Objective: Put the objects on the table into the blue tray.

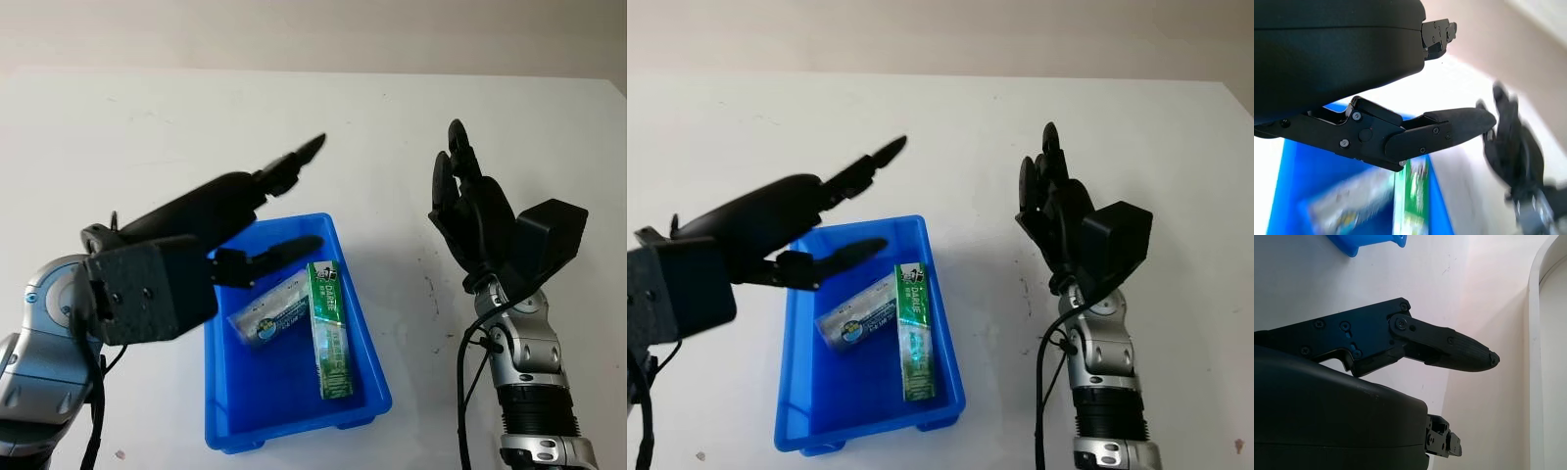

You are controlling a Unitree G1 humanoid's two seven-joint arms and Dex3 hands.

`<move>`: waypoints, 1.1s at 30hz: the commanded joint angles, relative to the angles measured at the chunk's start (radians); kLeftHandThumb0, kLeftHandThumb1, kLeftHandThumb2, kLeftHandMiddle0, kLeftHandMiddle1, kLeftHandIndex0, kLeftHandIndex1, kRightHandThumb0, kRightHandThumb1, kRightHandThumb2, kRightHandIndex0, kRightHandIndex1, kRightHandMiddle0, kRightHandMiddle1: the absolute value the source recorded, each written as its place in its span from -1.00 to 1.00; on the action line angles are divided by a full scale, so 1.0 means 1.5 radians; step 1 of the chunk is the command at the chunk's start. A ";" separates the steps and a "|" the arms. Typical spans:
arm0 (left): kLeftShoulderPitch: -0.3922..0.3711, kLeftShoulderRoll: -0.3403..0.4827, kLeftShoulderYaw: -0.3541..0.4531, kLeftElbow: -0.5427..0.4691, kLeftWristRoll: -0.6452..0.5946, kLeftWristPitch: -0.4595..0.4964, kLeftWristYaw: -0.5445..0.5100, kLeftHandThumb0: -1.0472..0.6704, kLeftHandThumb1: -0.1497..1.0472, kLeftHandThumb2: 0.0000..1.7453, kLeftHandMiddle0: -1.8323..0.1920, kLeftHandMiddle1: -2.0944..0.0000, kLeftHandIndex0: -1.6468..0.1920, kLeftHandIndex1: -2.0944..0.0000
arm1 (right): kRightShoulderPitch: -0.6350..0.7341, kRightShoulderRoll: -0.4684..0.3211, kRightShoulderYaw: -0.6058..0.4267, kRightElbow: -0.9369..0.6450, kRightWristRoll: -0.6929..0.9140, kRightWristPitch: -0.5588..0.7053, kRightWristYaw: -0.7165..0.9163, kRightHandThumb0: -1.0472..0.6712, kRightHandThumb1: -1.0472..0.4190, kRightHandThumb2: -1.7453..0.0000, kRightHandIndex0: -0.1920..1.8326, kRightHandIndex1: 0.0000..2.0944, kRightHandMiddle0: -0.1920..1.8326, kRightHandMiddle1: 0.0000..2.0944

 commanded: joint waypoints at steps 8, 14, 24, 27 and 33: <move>0.011 -0.073 0.093 0.163 -0.002 -0.161 0.146 -0.59 1.00 -0.18 0.93 0.95 0.94 0.96 | 0.001 -0.006 -0.001 -0.010 -0.002 -0.002 -0.002 -0.57 -1.00 0.21 -1.00 -1.00 -1.00 -1.00; 0.053 -0.182 0.161 0.287 -0.049 -0.260 0.279 -0.63 1.00 -0.24 0.95 0.95 0.95 0.95 | -0.003 0.000 -0.002 -0.006 0.001 -0.008 -0.006 -0.60 -1.00 0.22 -1.00 -1.00 -1.00 -1.00; 0.074 -0.228 0.237 0.456 -0.179 -0.363 0.292 -0.72 1.00 -0.27 1.00 0.99 1.00 1.00 | -0.022 -0.008 -0.005 -0.006 0.009 0.005 -0.001 -0.59 -1.00 0.14 -1.00 -1.00 -1.00 -1.00; 0.084 -0.238 0.242 0.476 -0.209 -0.368 0.286 -0.71 1.00 -0.25 1.00 0.99 1.00 1.00 | -0.029 -0.008 -0.009 0.000 0.011 0.003 -0.002 -0.59 -1.00 0.14 -1.00 -1.00 -1.00 -1.00; 0.099 -0.255 0.231 0.491 -0.227 -0.356 0.283 -0.72 1.00 -0.25 1.00 0.97 1.00 1.00 | -0.036 -0.009 -0.012 0.005 0.008 0.007 -0.009 -0.60 -1.00 0.14 -1.00 -1.00 -1.00 -1.00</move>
